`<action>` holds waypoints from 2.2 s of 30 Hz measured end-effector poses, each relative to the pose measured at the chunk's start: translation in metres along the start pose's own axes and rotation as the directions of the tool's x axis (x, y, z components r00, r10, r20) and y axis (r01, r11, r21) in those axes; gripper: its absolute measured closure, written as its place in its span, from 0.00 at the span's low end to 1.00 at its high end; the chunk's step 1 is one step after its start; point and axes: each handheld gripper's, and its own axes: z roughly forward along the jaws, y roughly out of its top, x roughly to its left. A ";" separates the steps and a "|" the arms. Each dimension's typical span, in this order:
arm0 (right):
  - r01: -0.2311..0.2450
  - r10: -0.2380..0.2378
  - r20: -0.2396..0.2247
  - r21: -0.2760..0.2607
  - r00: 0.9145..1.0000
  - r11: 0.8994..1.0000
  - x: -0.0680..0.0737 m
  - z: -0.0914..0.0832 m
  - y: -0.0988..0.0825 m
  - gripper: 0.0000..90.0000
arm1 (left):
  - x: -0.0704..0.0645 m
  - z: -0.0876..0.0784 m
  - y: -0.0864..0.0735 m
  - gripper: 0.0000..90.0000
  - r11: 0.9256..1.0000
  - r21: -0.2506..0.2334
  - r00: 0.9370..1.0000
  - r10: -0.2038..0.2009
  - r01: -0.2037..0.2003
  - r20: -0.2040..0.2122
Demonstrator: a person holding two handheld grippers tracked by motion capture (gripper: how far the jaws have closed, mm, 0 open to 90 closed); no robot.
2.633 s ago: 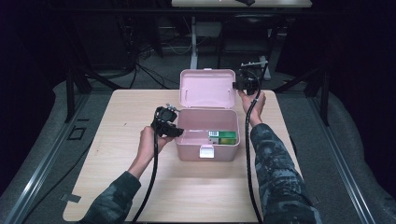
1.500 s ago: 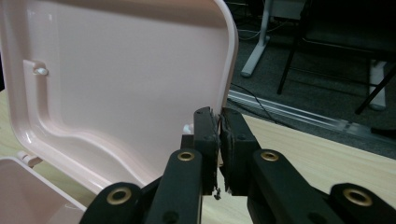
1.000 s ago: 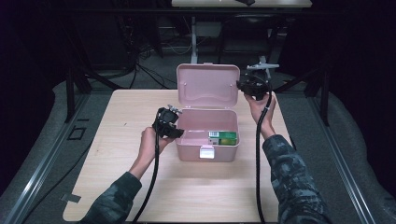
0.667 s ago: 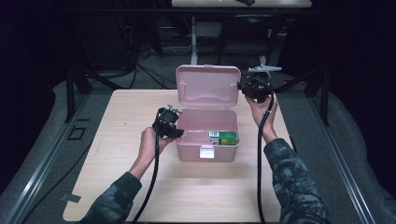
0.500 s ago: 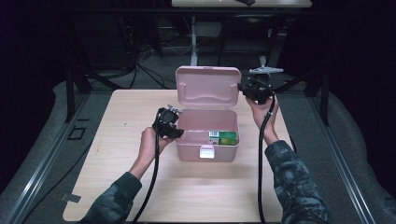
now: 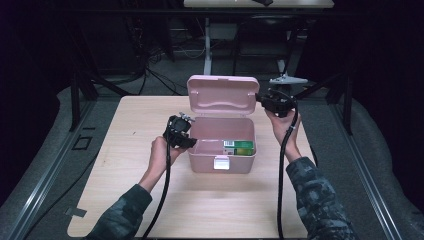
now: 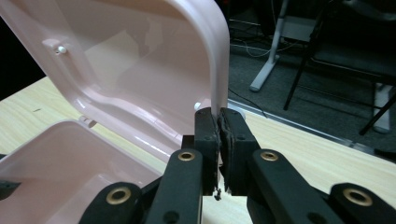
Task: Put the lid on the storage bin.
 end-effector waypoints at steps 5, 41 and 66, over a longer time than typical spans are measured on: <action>0.004 -0.004 -0.008 -0.001 1.000 1.000 0.002 -0.005 -0.003 0.95 | 0.000 0.000 -0.001 0.73 1.000 -0.003 1.000 -0.001 0.001 0.001; -0.026 0.026 -0.049 0.014 0.998 1.000 0.015 -0.031 -0.025 0.93 | 0.002 -0.020 -0.005 0.47 0.999 -0.052 0.998 -0.013 0.016 0.061; -0.037 0.043 -0.104 0.064 0.994 0.997 0.021 -0.045 -0.044 0.89 | 0.032 -0.055 -0.074 0.18 0.997 -0.069 0.999 -0.037 0.039 0.036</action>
